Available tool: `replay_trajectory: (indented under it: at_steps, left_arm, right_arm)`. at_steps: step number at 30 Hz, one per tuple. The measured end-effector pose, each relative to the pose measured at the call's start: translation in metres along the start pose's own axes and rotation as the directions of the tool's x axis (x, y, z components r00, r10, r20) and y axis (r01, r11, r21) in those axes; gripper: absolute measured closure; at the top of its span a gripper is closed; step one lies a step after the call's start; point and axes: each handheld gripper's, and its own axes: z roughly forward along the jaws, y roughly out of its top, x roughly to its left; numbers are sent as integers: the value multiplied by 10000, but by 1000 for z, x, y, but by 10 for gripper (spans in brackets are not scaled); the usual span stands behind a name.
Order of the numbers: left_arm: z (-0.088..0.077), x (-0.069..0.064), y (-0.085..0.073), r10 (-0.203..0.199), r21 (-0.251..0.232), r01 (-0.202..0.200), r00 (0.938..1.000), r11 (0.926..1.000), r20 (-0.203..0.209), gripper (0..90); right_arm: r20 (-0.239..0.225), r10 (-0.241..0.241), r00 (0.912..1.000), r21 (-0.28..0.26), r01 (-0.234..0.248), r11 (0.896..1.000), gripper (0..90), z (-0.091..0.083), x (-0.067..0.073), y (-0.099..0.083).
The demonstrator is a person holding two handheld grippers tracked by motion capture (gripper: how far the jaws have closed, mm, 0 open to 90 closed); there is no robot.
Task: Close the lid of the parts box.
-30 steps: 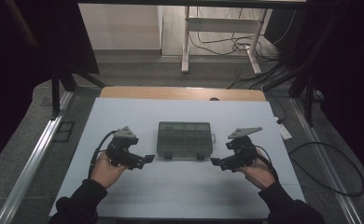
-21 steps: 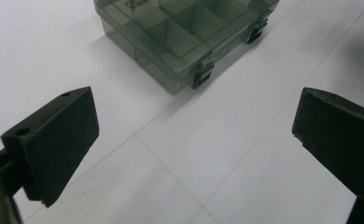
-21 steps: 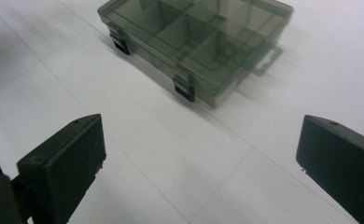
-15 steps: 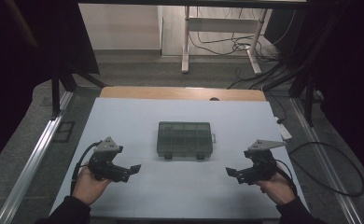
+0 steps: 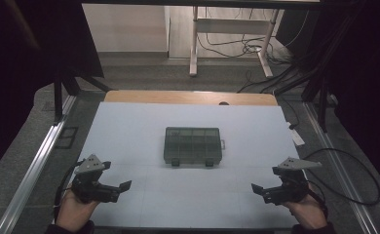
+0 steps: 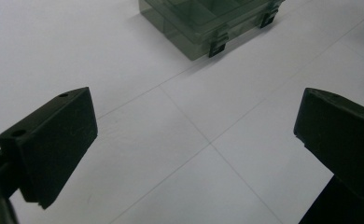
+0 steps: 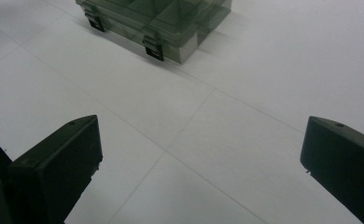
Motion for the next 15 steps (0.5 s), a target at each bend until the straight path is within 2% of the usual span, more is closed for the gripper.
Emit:
replay_trajectory:
  at_steps: [10,15]
  left_arm:
    - [-16,-2,-11,-130,-45,128,9984,9999,-558,1]
    - [-17,-2,-11,-183,-34,182,9982,9998,-570,1]
  right_arm:
    - [541,295,9981,-79,-291,9995,0,-20,1,-15]
    - [673,375,9970,-96,-369,9993,0,-22,0,-16]
